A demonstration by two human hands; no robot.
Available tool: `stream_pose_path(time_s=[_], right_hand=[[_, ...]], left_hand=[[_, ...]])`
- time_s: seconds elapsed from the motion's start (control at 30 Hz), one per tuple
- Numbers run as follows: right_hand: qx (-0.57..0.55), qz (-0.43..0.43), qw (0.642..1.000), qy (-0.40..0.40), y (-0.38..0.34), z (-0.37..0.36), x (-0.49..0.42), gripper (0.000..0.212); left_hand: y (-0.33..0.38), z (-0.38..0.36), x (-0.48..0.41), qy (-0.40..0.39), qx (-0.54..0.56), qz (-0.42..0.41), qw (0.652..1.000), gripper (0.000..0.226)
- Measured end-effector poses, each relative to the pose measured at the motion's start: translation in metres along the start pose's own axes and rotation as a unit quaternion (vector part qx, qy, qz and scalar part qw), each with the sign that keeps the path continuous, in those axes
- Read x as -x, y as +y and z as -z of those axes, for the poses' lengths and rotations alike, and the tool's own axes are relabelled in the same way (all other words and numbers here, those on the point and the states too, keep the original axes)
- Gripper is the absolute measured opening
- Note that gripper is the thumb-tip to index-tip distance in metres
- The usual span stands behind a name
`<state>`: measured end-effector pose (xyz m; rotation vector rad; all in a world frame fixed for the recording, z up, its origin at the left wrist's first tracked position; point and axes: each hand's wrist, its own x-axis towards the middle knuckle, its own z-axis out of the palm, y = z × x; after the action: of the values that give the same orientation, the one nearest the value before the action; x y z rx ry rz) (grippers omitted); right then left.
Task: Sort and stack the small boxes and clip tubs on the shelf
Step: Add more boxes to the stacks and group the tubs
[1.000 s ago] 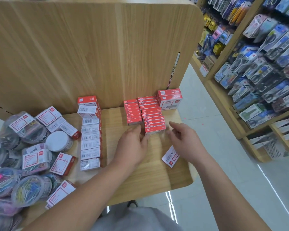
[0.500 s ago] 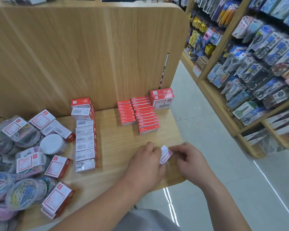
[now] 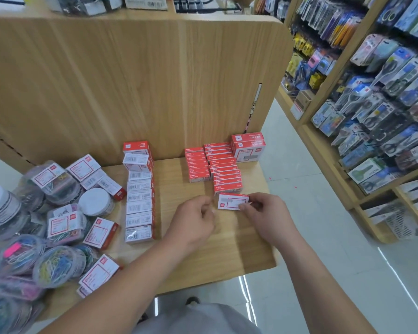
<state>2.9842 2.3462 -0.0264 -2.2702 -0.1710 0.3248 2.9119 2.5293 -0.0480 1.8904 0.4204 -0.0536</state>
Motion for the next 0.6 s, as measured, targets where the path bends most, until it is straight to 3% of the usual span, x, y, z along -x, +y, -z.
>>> stream_pose_path(time_s=[0.1,0.33,0.5,0.6], right_hand=[[0.016,0.018,1.0,0.0,-0.002,-0.005,0.002,0.021],[0.046,0.021,0.998,0.032,-0.001,-0.015,0.002,0.01],[0.033,0.087,0.993,0.077,-0.009,-0.012,0.02,0.007],[-0.009,0.133,0.99,0.037,-0.023,0.002,0.029,0.018]], left_hand=[[0.0,-0.002,-0.005,-0.001,-0.005,-0.027,1.0,0.034],[0.007,-0.005,-0.006,0.018,-0.026,-0.05,0.998,0.02],[0.006,-0.006,0.006,0.045,-0.04,-0.053,0.997,0.007],[0.003,-0.001,0.013,0.052,-0.094,-0.079,0.991,0.009]])
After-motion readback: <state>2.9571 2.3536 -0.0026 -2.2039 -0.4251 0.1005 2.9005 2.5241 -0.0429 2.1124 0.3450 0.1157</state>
